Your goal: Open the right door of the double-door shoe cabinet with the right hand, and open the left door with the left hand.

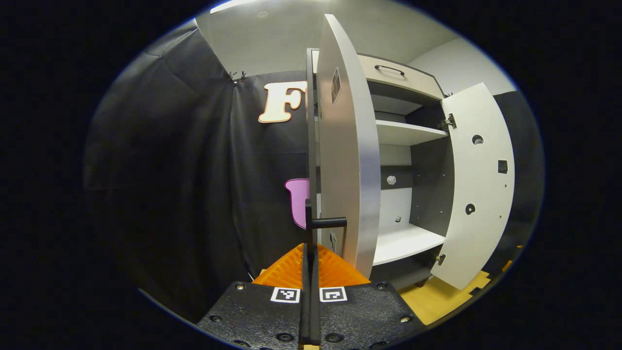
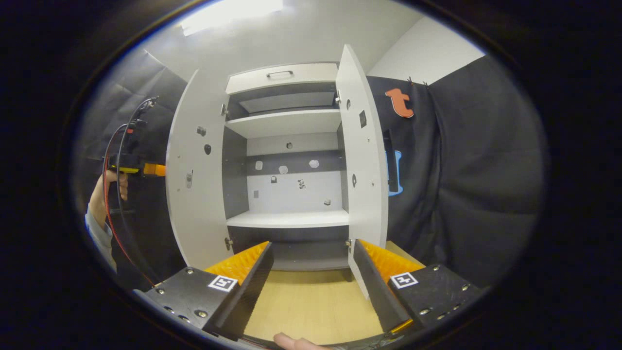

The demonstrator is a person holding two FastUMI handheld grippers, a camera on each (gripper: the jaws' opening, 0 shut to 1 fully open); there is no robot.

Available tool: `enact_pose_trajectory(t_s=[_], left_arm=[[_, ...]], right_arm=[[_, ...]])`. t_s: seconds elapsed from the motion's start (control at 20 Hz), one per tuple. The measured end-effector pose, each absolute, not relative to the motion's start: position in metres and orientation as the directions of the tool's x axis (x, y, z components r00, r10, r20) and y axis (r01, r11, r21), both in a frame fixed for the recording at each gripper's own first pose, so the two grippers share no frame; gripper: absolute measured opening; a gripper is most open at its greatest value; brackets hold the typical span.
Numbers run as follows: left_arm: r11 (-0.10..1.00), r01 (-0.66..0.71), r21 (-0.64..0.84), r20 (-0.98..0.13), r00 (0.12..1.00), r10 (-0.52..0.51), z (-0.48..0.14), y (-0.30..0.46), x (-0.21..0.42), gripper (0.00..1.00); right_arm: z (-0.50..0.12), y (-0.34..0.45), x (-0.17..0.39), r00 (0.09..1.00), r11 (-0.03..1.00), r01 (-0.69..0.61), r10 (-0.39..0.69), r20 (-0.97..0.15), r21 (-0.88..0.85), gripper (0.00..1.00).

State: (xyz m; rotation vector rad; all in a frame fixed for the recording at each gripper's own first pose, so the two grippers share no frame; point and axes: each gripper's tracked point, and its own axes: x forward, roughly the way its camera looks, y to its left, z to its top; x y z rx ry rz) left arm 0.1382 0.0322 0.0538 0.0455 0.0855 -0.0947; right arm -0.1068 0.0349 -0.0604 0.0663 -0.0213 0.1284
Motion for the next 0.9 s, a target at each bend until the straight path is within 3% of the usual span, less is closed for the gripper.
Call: enact_pose_trajectory(t_s=[0.1,0.15,0.25,0.5,0.55,0.8,0.9], left_arm=[[0.996,0.088,0.014,-0.116,0.99,-0.085,0.045,0.03,0.132,0.02],[0.997,0.071,0.017,-0.122,0.99,-0.068,0.043,0.029,0.132,0.16],[0.996,0.065,0.061,-0.093,0.994,-0.059,0.045,0.033,0.116,0.21],[0.997,0.049,0.061,-0.099,0.994,-0.043,0.043,0.032,0.083,0.67],[0.996,0.061,0.059,-0.089,0.994,-0.056,0.043,0.027,0.075,0.76],[0.997,0.079,0.012,-0.062,0.995,-0.078,0.043,0.009,0.053,0.93],[0.997,0.072,0.032,-0.053,0.996,-0.07,0.041,0.002,0.047,0.93]], right_arm=[[-0.062,0.037,-0.107,0.992,0.991,-0.125,0.125,0.017,0.055,0.95],[-0.064,0.038,-0.105,0.992,0.99,-0.129,0.129,0.012,0.057,0.95],[-0.065,0.041,-0.103,0.99,0.988,-0.144,0.143,0.007,0.064,0.98],[-0.064,0.046,-0.102,0.987,0.986,-0.158,0.158,0.009,0.053,0.95],[-0.064,0.047,-0.103,0.987,0.985,-0.162,0.161,0.009,0.054,0.99],[-0.055,0.049,-0.106,0.987,0.986,-0.162,0.161,0.024,0.047,0.94],[-0.053,0.048,-0.107,0.986,0.985,-0.166,0.164,0.031,0.054,0.95]])
